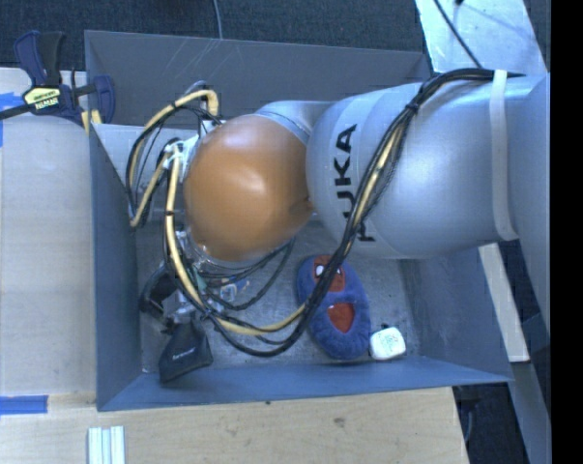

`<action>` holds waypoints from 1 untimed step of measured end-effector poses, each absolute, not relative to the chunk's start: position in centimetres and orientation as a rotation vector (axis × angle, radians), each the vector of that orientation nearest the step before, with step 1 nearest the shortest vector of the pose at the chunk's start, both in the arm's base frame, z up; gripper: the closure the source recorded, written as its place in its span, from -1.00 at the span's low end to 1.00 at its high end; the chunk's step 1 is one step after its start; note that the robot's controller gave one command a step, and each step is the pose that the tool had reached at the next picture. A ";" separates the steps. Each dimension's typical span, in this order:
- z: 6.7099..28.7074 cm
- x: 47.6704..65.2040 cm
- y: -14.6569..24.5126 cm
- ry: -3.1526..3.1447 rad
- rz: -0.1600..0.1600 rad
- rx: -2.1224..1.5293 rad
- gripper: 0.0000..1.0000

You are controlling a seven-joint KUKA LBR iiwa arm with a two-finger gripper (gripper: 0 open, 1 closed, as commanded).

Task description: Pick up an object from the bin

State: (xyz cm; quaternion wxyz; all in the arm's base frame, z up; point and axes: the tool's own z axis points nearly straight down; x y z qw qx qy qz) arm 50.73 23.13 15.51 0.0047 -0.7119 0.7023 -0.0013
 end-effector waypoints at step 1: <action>18.2 50.9 23.2 2.206 -0.001 -2.228 1.00</action>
Offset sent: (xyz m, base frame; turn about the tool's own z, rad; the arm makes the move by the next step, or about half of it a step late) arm 0.0001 0.0001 0.0252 0.0000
